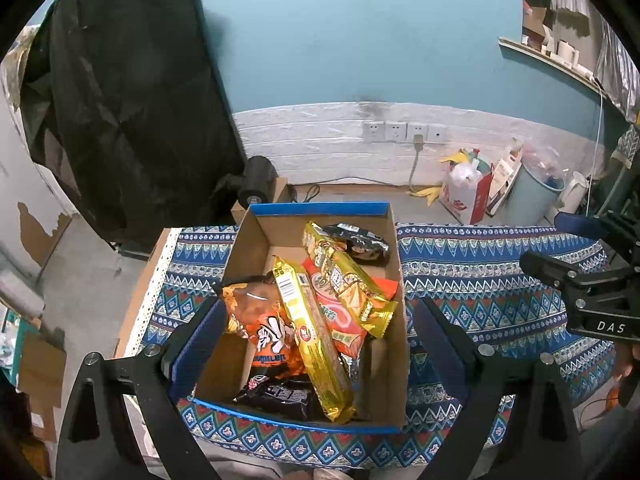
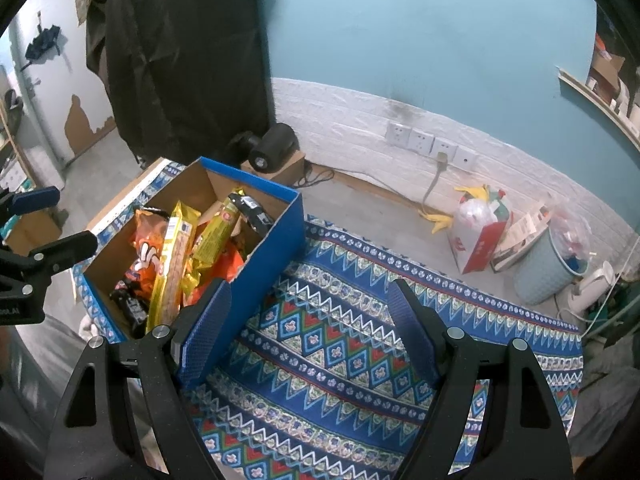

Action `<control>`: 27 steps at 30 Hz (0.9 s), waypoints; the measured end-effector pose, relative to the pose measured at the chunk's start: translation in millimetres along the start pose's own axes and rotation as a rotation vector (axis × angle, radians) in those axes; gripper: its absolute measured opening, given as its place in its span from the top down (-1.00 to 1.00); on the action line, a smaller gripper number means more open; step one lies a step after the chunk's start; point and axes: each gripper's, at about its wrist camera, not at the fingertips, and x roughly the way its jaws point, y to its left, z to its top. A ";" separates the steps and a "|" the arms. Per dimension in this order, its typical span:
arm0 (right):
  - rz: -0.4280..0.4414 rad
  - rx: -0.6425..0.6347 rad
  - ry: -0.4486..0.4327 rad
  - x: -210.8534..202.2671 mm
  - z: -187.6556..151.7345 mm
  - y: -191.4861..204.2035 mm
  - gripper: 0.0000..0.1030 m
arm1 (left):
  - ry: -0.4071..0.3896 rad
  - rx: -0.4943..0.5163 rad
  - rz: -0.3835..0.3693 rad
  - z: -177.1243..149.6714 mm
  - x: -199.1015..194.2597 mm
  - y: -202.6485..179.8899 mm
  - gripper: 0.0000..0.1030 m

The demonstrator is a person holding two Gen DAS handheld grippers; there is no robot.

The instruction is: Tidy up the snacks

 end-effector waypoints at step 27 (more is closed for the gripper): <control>-0.001 -0.002 0.007 1.4 0.2 2.6 -0.54 | 0.016 -0.006 -0.011 -2.9 1.0 -2.0 -0.85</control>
